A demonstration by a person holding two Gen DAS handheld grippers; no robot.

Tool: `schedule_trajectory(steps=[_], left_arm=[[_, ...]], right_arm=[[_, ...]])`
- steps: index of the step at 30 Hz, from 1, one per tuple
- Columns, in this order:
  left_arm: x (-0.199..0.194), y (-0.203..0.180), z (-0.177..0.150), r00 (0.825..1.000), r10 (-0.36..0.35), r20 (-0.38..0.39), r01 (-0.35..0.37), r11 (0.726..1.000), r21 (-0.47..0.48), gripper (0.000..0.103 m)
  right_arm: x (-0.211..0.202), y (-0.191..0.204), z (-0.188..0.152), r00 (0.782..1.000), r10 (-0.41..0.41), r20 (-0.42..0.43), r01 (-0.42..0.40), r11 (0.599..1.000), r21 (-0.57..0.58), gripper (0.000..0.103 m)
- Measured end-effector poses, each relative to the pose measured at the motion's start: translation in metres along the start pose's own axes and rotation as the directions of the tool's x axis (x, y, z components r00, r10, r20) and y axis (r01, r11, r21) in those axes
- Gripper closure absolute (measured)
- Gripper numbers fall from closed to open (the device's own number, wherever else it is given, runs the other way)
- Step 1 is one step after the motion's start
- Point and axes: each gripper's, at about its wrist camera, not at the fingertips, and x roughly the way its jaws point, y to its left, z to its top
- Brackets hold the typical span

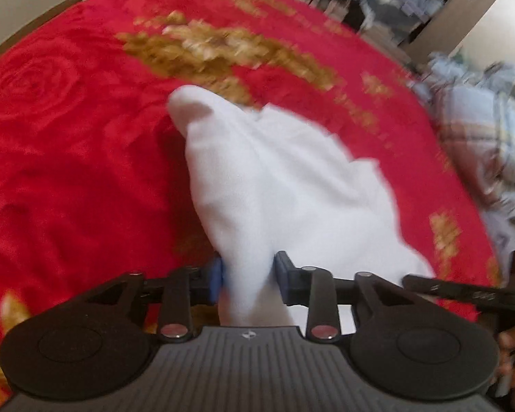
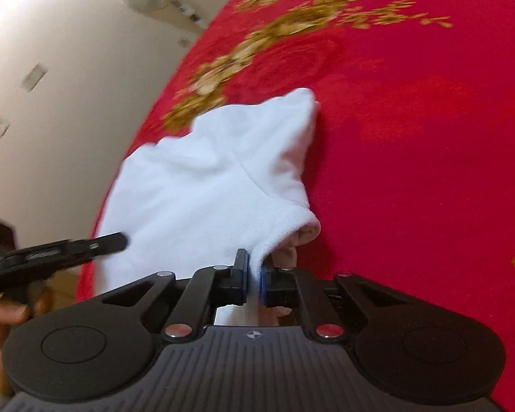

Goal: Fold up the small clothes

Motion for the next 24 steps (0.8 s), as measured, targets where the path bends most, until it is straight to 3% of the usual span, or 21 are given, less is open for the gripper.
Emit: schedule_trajectory(steps=[2,5,6,8,9,11,12,15,20,22,24], left_arm=[[-0.006,-0.002,-0.006,0.997,0.076,0.033,-0.078,0.995,0.063,0.066],[-0.017,-0.012,-0.015,0.997,0.033,0.072,-0.043,0.989,0.138,0.065],[-0.013,-0.014,-0.019,0.998,0.034,0.06,-0.043,0.987,0.154,0.062],[0.001,-0.016,-0.027,0.994,0.106,0.009,-0.105,0.975,0.195,0.051],[0.004,-0.016,-0.029,0.992,0.129,0.006,-0.128,0.971,0.201,0.044],[-0.004,-0.021,-0.032,0.987,0.152,0.048,-0.159,0.964,0.213,0.042],[-0.013,-0.026,-0.034,0.982,0.165,0.091,-0.182,0.957,0.228,0.041],[-0.041,-0.038,-0.043,0.957,0.21,0.203,-0.252,0.944,0.213,0.015],[-0.096,-0.073,-0.065,0.923,0.194,0.332,-0.255,0.955,0.15,0.01],[-0.118,-0.093,-0.078,0.9,0.193,0.39,-0.266,0.953,0.143,0.0],[-0.136,-0.107,-0.092,0.878,0.207,0.433,-0.291,0.947,0.137,0.0]], right_arm=[[0.006,0.001,-0.005,0.998,-0.054,-0.034,0.053,0.998,-0.023,0.095],[0.014,-0.001,-0.012,0.991,-0.114,-0.068,0.111,0.993,-0.044,0.085],[0.013,0.001,-0.012,0.99,-0.125,-0.063,0.121,0.991,-0.057,0.083],[0.011,0.003,-0.013,0.987,-0.152,-0.049,0.147,0.985,-0.088,0.079],[0.01,0.004,-0.015,0.985,-0.166,-0.043,0.161,0.982,-0.099,0.076],[0.006,0.007,-0.02,0.975,-0.22,-0.015,0.216,0.967,-0.135,0.07],[0.001,0.011,-0.022,0.969,-0.248,0.009,0.246,0.956,-0.159,0.07],[-0.02,0.034,-0.029,0.948,-0.297,0.117,0.317,0.92,-0.23,0.069],[-0.06,0.06,-0.039,0.902,-0.339,0.269,0.402,0.886,-0.231,0.054],[-0.07,0.067,-0.044,0.887,-0.353,0.297,0.421,0.883,-0.207,0.051],[-0.078,0.075,-0.051,0.875,-0.366,0.316,0.437,0.879,-0.192,0.049]])
